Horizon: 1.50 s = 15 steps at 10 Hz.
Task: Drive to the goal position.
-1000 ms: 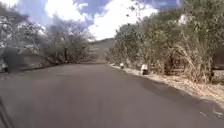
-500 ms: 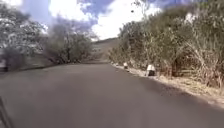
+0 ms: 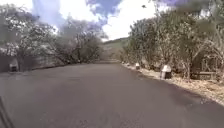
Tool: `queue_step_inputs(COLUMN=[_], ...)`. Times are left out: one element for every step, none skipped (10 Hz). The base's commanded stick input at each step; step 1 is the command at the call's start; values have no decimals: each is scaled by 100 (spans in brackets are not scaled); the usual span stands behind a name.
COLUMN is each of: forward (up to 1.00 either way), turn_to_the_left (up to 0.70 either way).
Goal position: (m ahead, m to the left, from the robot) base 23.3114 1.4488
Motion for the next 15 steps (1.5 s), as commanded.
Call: queue_step_inputs(forward=[70, 70, 70, 70, 70, 70, 70, 70, 70, 70, 70, 70, 70, 70, 70], turn_to_the_left=[0, 0, 0, 0, 0, 0, 0, 0, 0, 0, 0, 0, 0, 0, 0])
